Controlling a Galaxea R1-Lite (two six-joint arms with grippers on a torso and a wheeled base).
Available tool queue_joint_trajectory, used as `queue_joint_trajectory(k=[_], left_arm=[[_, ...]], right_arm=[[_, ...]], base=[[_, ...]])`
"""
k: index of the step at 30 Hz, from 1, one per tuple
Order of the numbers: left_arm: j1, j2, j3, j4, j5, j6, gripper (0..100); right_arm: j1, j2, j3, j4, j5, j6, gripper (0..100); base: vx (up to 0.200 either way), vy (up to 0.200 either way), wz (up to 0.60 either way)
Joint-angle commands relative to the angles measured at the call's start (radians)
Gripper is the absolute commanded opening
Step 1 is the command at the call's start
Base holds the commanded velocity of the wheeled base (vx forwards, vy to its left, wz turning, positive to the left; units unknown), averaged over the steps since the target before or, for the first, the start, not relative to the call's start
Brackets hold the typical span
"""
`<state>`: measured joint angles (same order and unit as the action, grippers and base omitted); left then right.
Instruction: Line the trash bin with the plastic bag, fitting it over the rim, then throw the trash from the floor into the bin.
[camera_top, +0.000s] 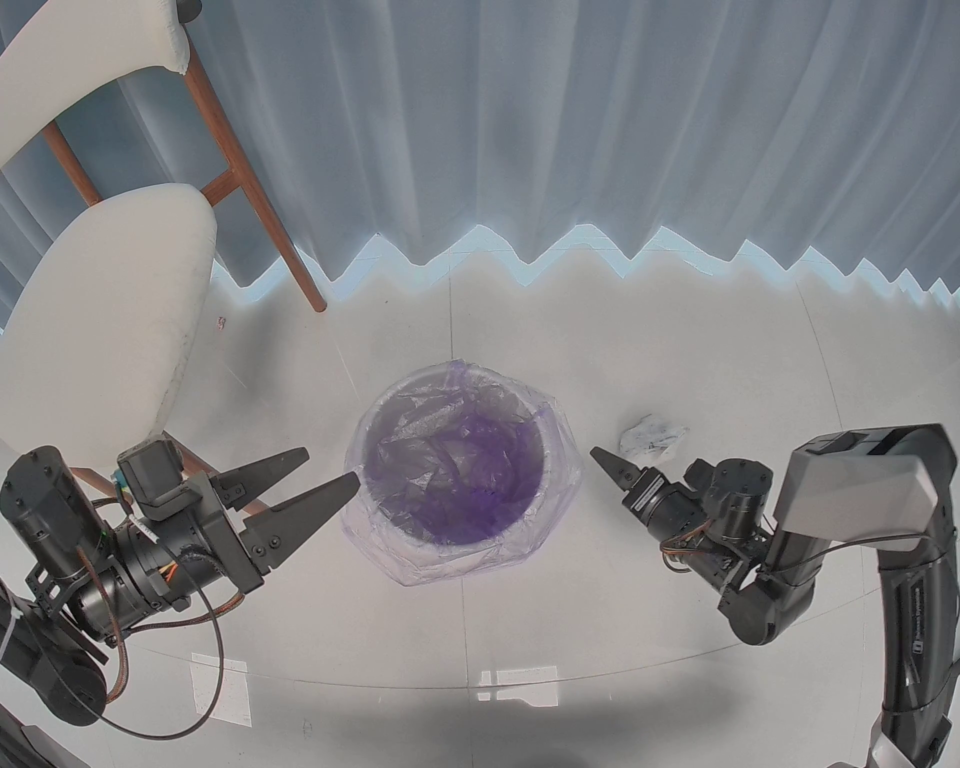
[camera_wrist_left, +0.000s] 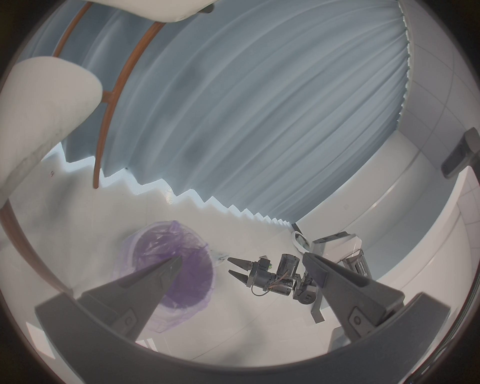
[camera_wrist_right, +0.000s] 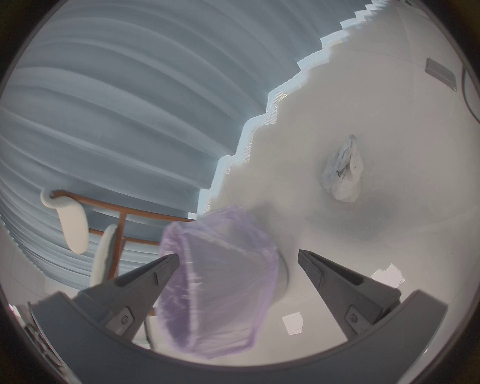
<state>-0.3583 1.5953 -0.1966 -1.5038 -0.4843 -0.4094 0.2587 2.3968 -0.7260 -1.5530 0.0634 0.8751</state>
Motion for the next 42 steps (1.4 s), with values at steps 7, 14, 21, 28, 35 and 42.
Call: queue_joint_trajectory(k=[7,14,21,28,35,42], left_arm=[[-0.053,-0.133,-0.078,0.002,-0.017,-0.003,100],[-0.048,-0.113,-0.159,0.001,-0.007,-0.028,100],[-0.042,-0.129,-0.165,0.001,-0.016,-0.059,100],[-0.056,-0.129,-0.152,0.007,-0.016,0.116,100],[-0.114,-0.149,-0.153,0.010,-0.016,0.069,100],[-0.131,-0.275,-0.144,0.166,-0.047,0.055,100]], right_arm=[[0.008,-0.363,0.168,-0.018,0.059,0.096,100],[-0.006,-0.665,0.160,-0.013,0.199,0.532,100],[-0.047,-0.694,0.191,-0.018,0.365,0.703,100],[-0.019,-0.780,0.264,-0.016,0.521,0.613,100],[0.103,-0.729,0.401,-0.016,0.541,0.168,100],[0.209,-0.645,0.548,-0.016,0.539,-0.383,100]], base=[[0.000,0.000,0.00],[0.000,0.000,0.00],[0.000,0.000,0.00],[0.000,0.000,0.00],[0.000,0.000,0.00],[0.000,0.000,0.00]])
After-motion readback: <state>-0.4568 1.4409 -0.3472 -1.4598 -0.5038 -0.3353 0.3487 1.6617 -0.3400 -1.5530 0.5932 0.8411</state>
